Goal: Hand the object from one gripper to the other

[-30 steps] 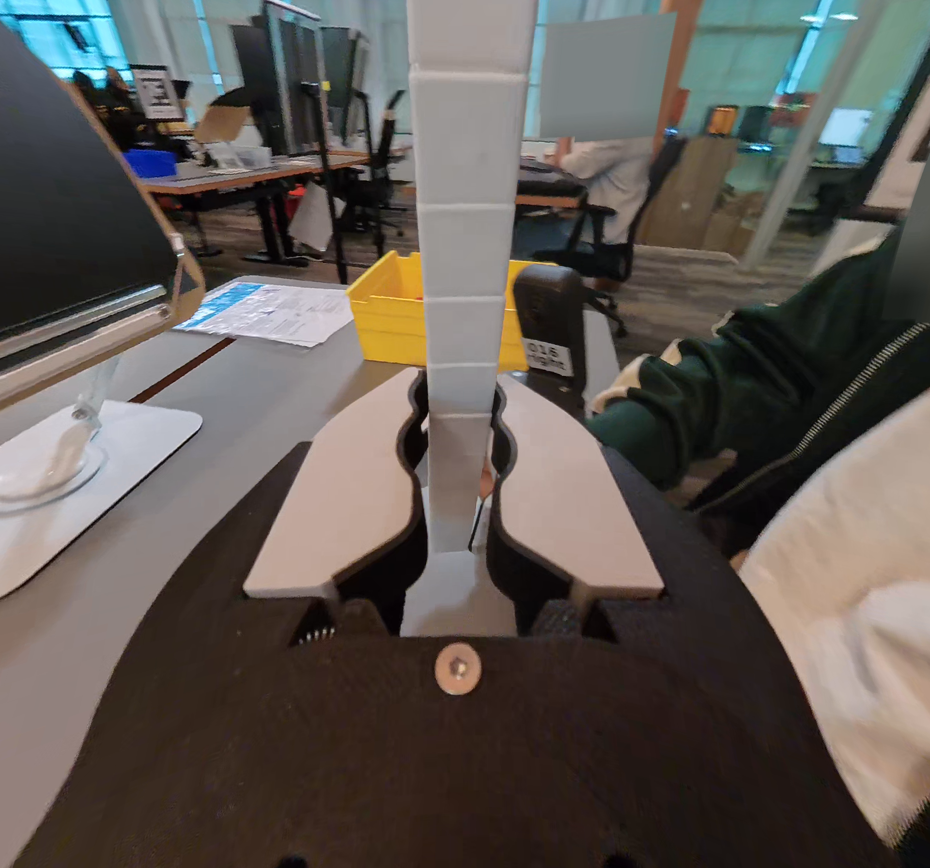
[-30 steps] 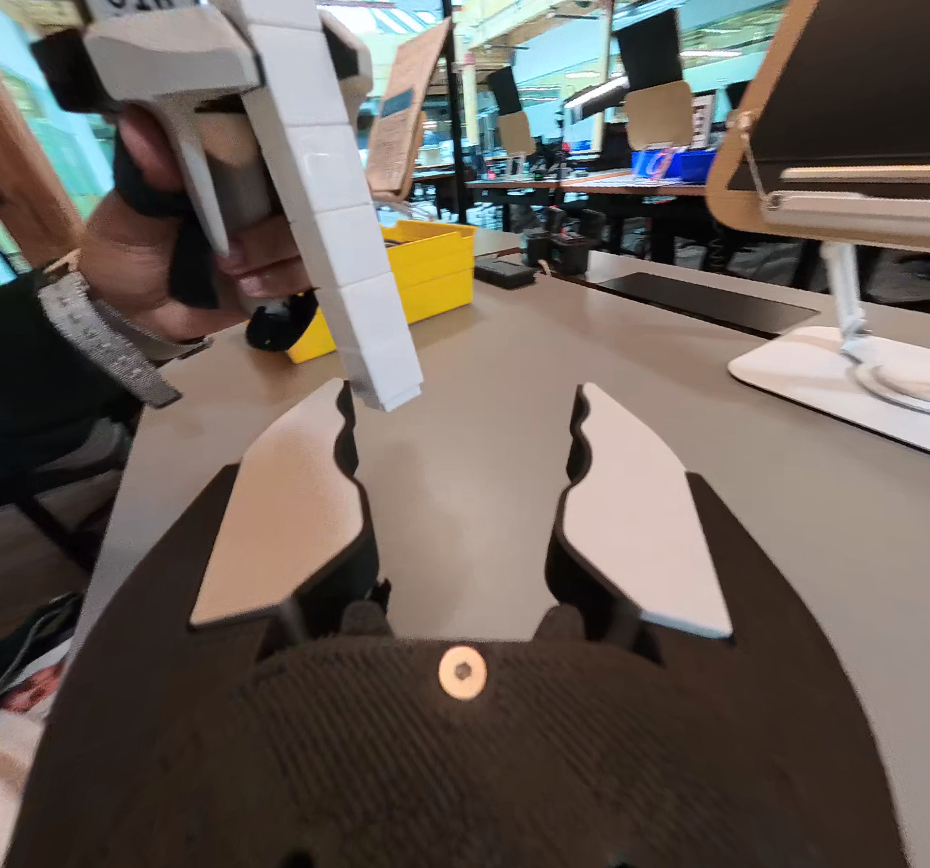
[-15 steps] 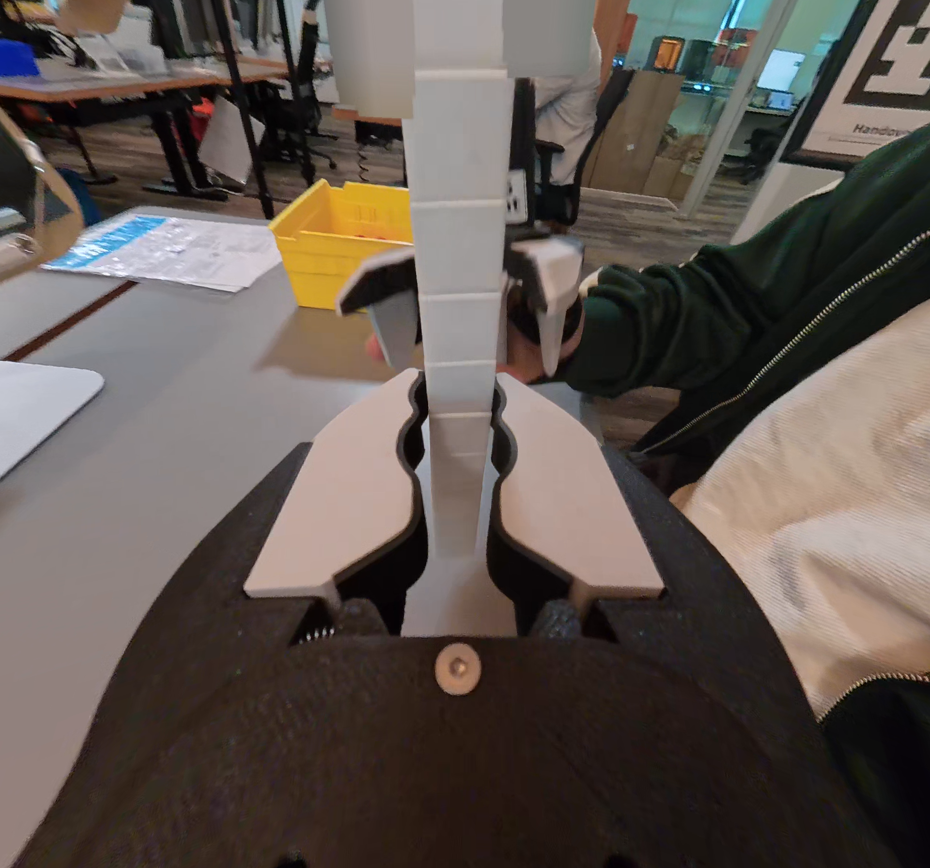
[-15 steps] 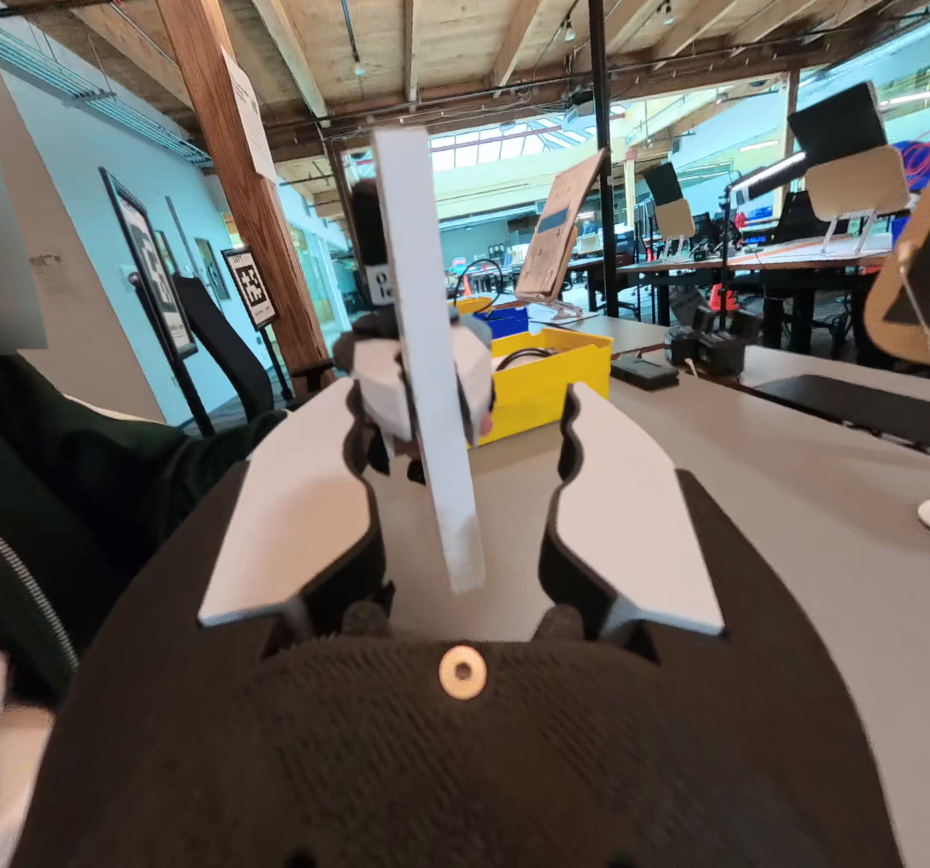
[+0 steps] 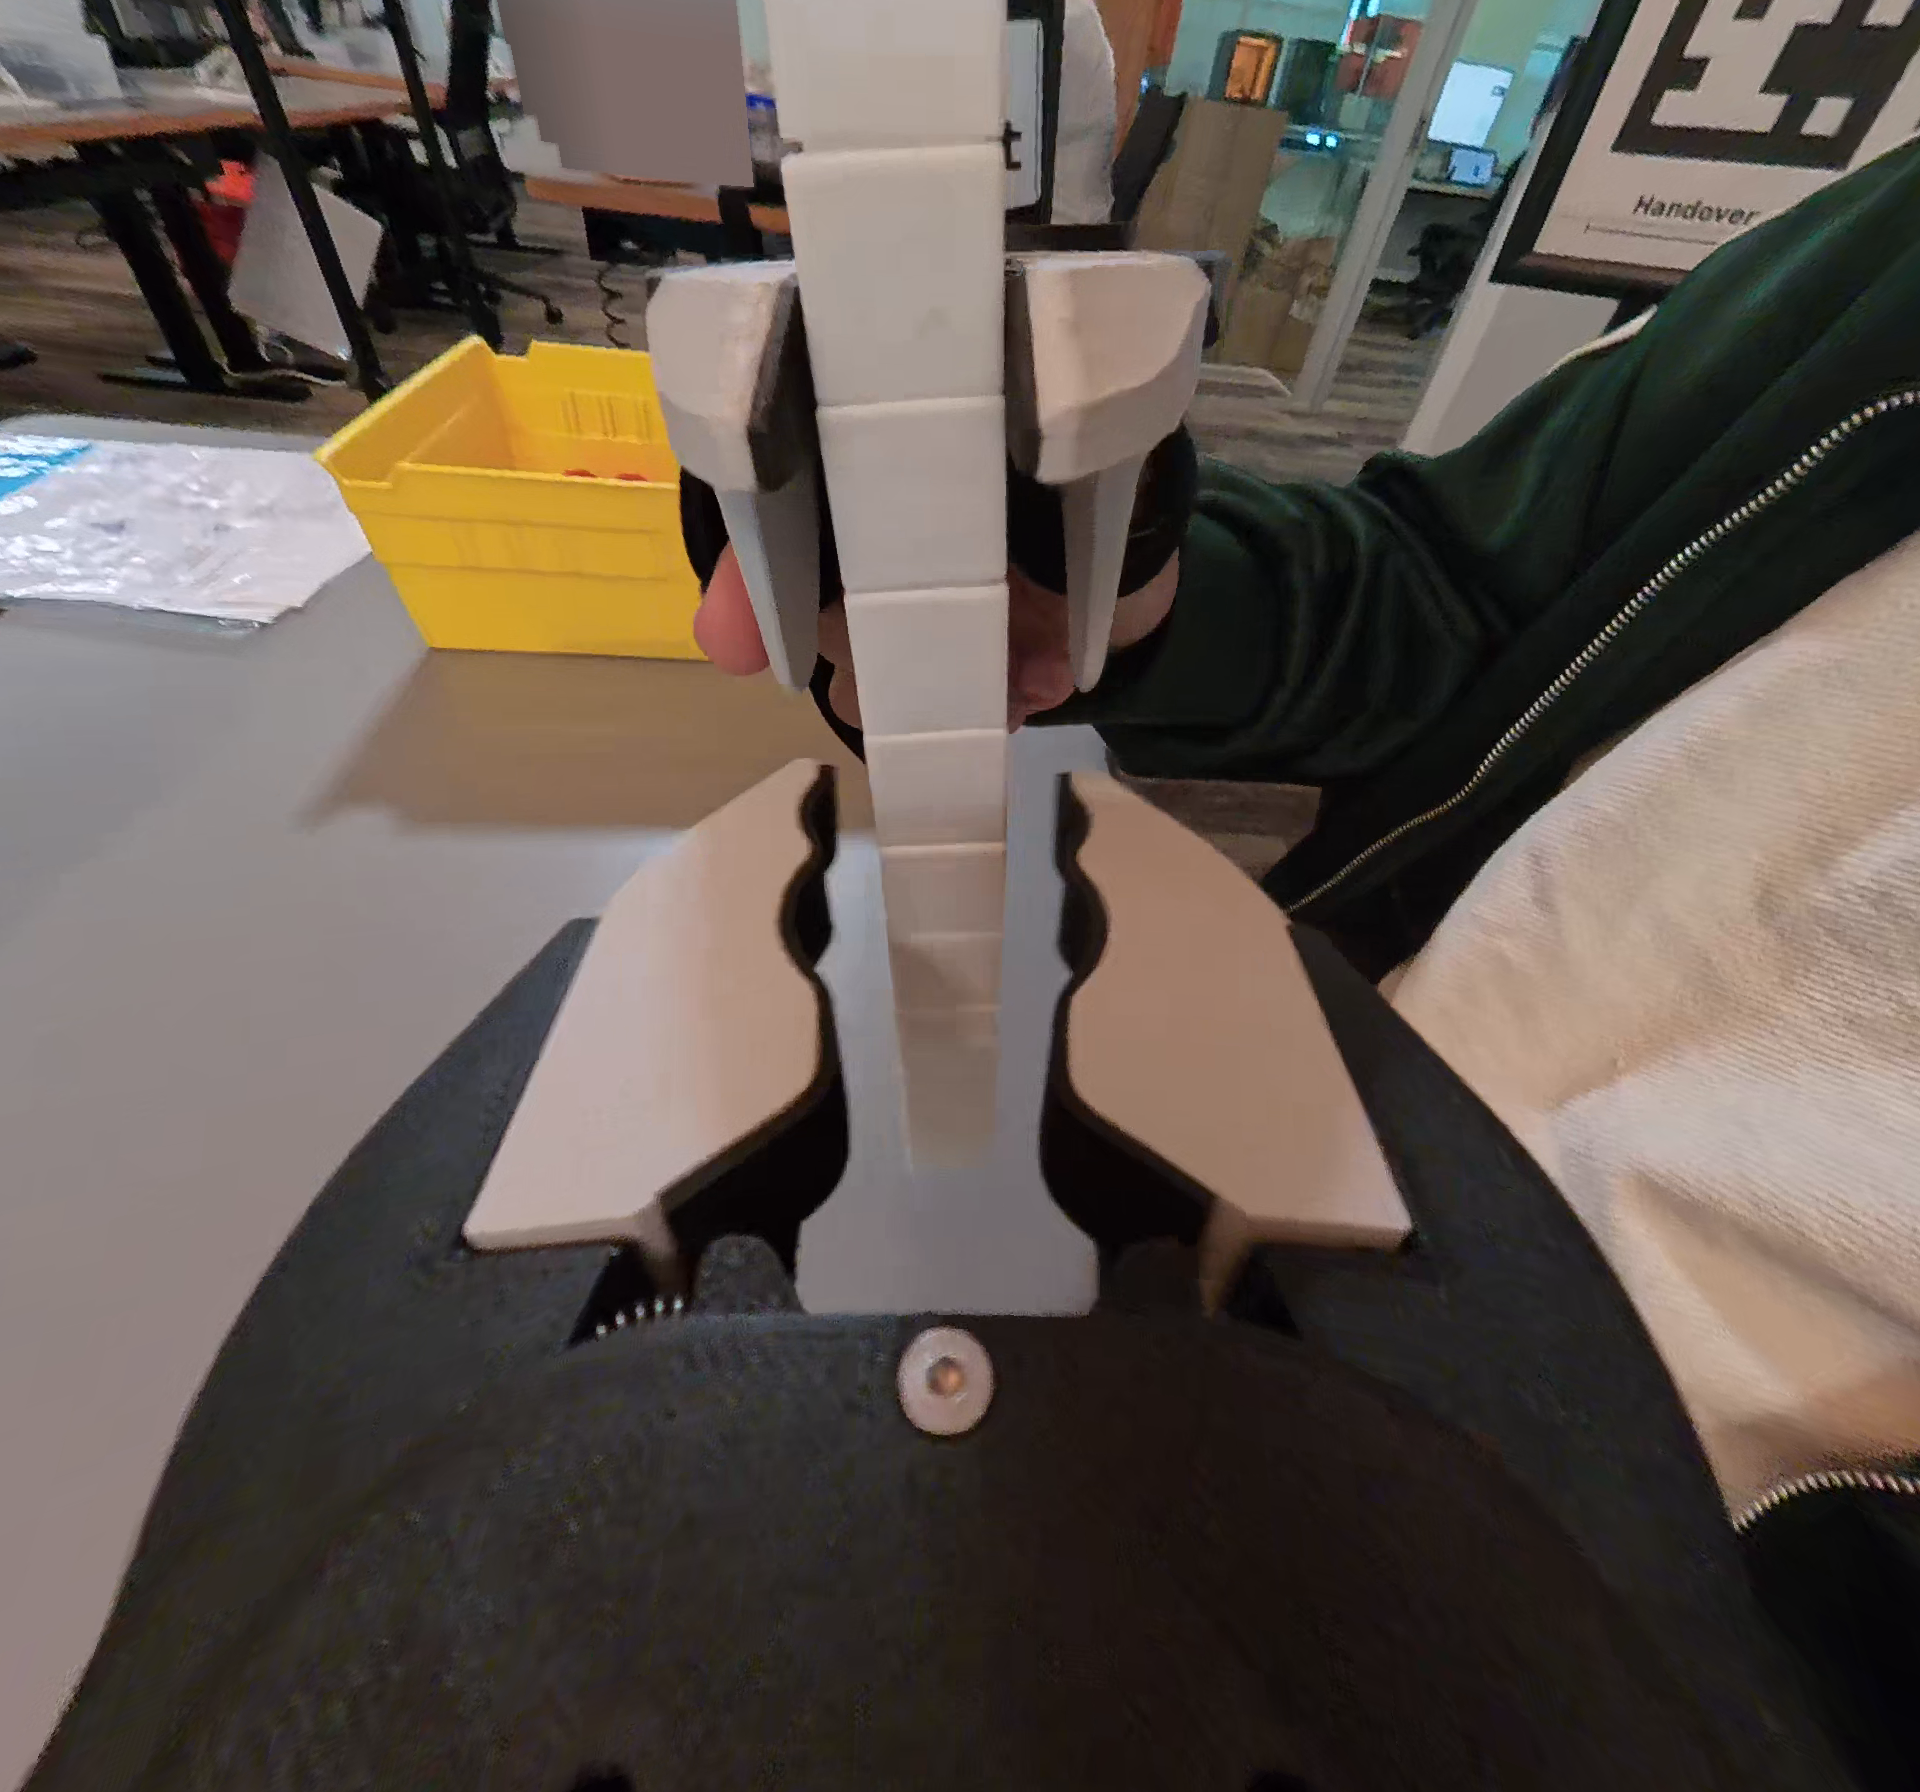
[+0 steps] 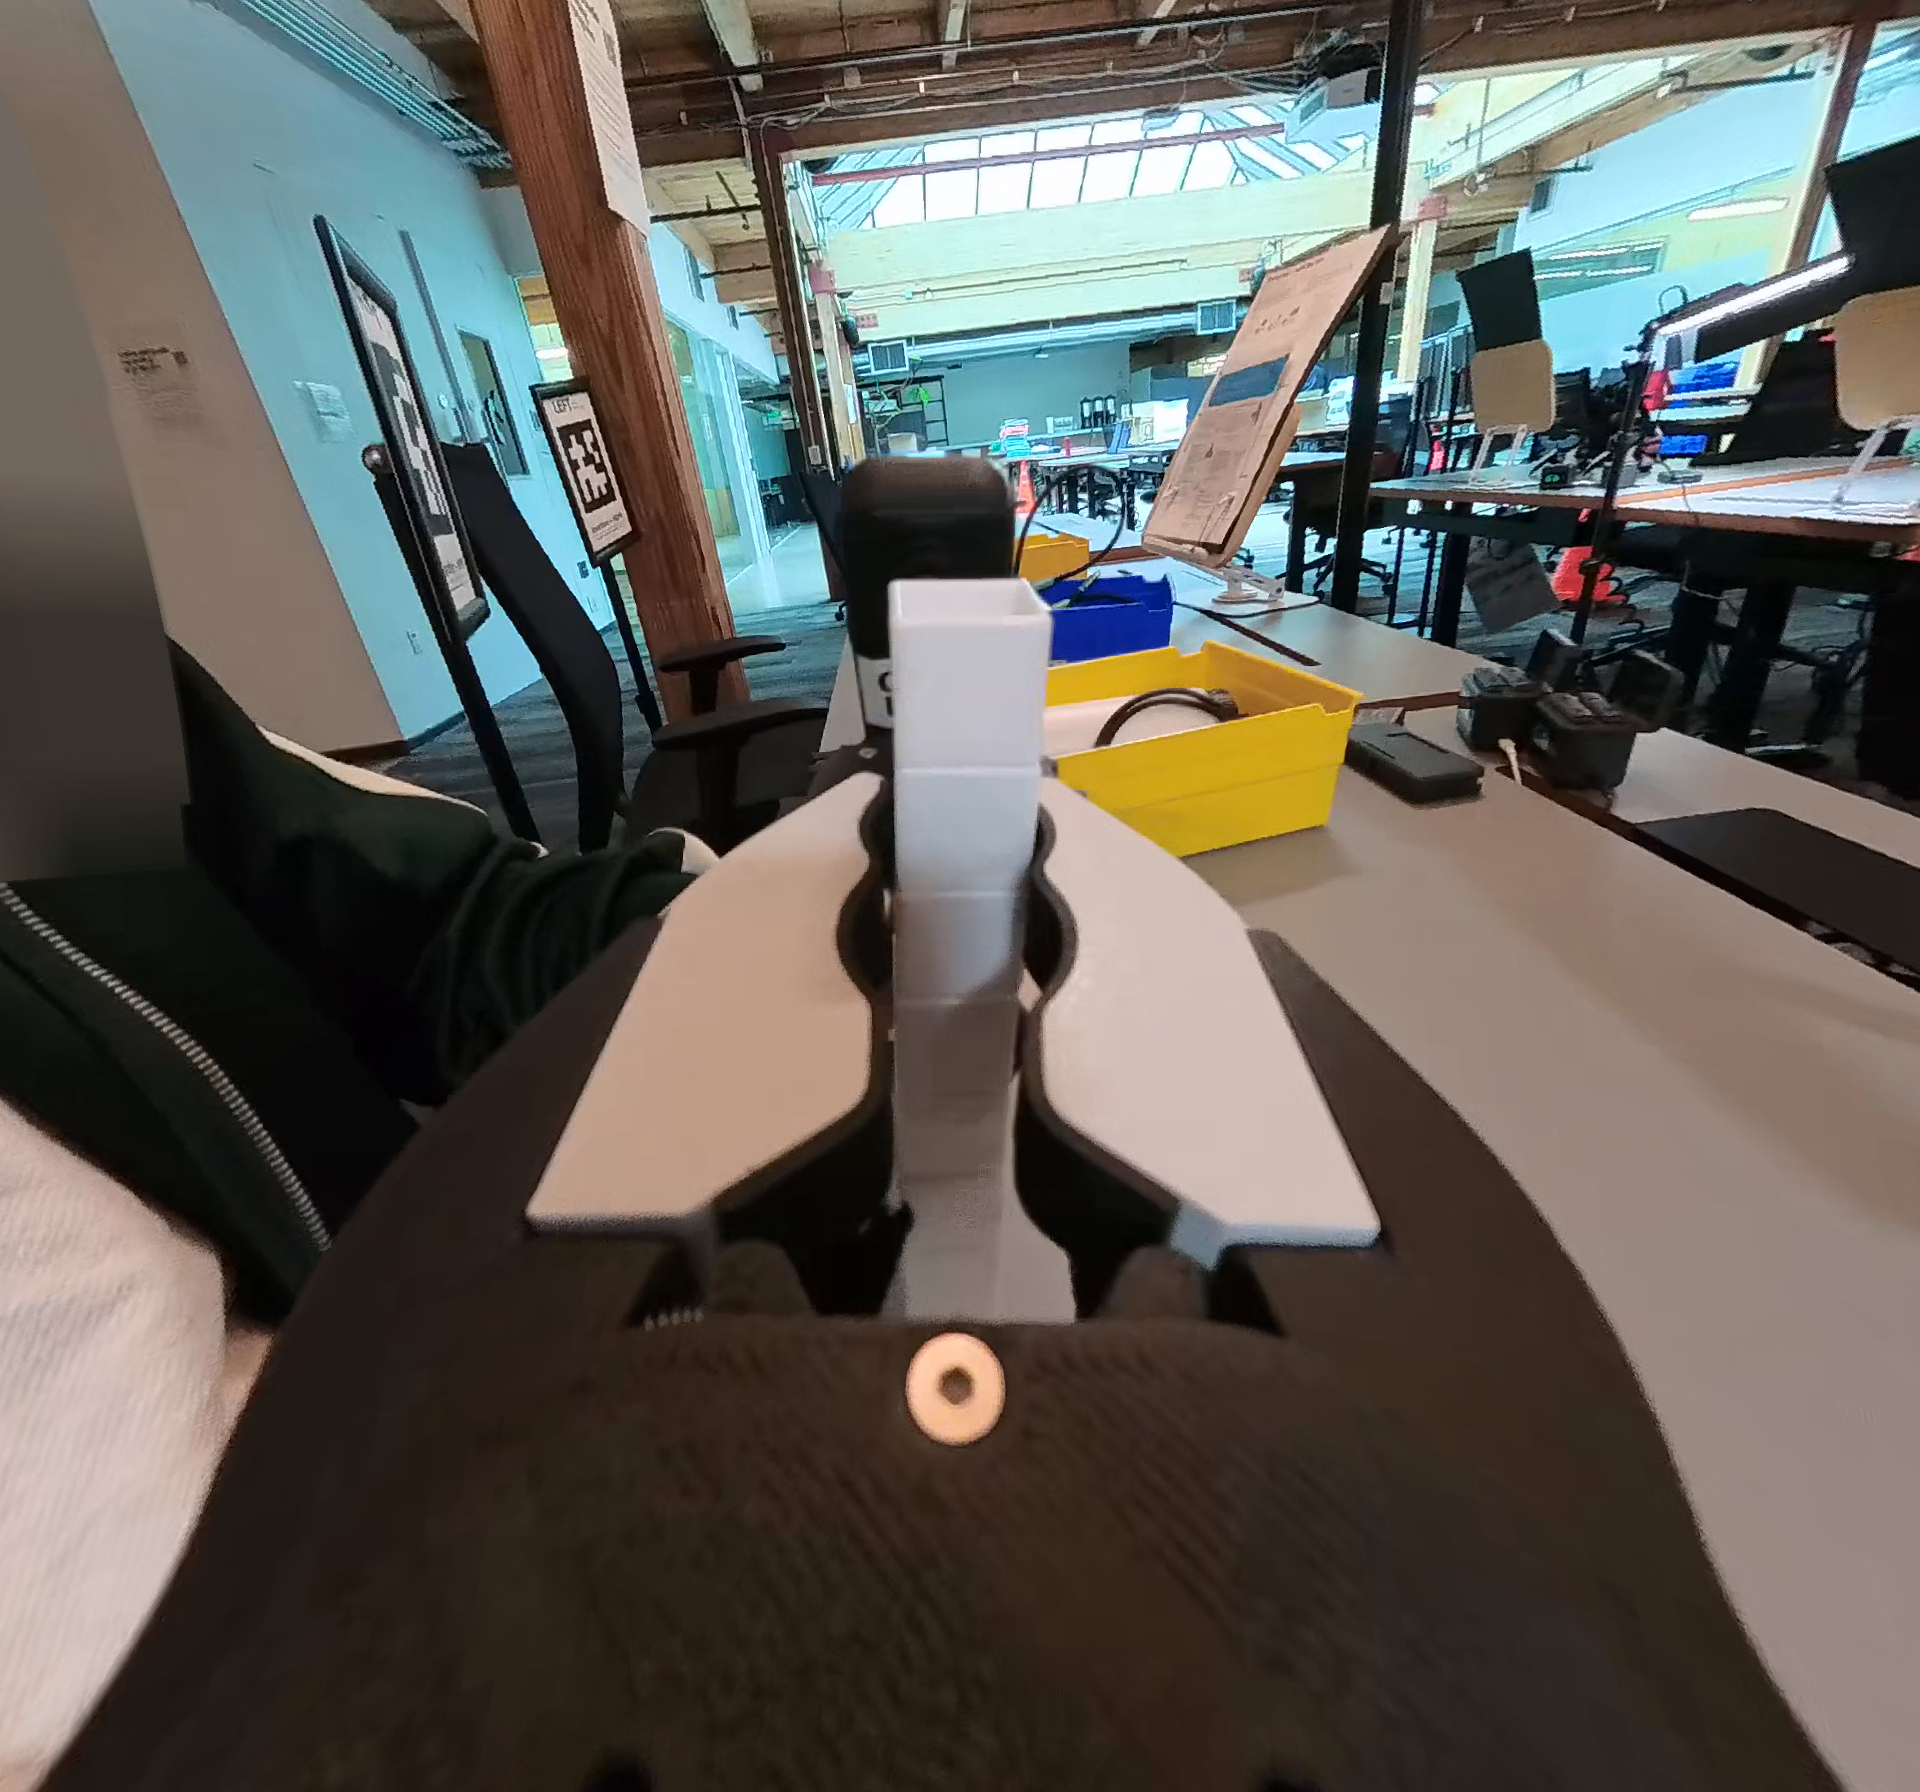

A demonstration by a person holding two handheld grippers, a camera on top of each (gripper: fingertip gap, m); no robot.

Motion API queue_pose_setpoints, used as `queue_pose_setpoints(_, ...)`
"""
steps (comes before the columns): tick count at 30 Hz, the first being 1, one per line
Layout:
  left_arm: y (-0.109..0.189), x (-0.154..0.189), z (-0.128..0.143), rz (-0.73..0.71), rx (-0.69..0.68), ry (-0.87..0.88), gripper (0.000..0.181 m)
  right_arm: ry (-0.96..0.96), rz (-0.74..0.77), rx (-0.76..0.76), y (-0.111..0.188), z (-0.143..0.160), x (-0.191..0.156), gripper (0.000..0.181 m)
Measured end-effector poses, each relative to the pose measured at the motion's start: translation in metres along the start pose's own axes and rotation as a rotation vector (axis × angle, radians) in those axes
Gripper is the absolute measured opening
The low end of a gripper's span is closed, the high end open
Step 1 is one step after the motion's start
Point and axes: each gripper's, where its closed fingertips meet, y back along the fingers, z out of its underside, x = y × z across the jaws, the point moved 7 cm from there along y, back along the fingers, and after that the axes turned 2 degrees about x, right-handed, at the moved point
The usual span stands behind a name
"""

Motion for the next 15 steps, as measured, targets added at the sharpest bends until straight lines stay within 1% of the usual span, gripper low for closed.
queue_pose_setpoints(1,0.000,0.000,-0.002,-0.011,0.014,-0.003,0.053,-0.002,0.010,0.006,0.001,-0.004,0.000,0.022)
queue_pose_setpoints(4,0.005,-0.002,-0.007,-0.062,0.060,-0.018,0.071,-0.024,0.046,0.019,0.008,-0.023,0.002,0.022)
queue_pose_setpoints(7,0.016,-0.007,-0.011,-0.137,0.141,-0.033,0.074,-0.018,0.118,0.038,0.030,-0.058,0.003,0.022)
queue_pose_setpoints(9,0.023,-0.012,-0.011,-0.179,0.196,-0.021,0.074,0.010,0.206,0.055,0.055,-0.087,0.006,0.022)
queue_pose_setpoints(12,0.028,-0.020,-0.004,-0.184,0.223,0.057,0.071,0.055,0.403,0.021,0.107,-0.123,0.011,0.022)
queue_pose_setpoints(15,0.030,-0.027,0.005,-0.191,0.241,0.120,0.069,0.069,0.637,-0.020,0.166,-0.145,0.017,0.022)
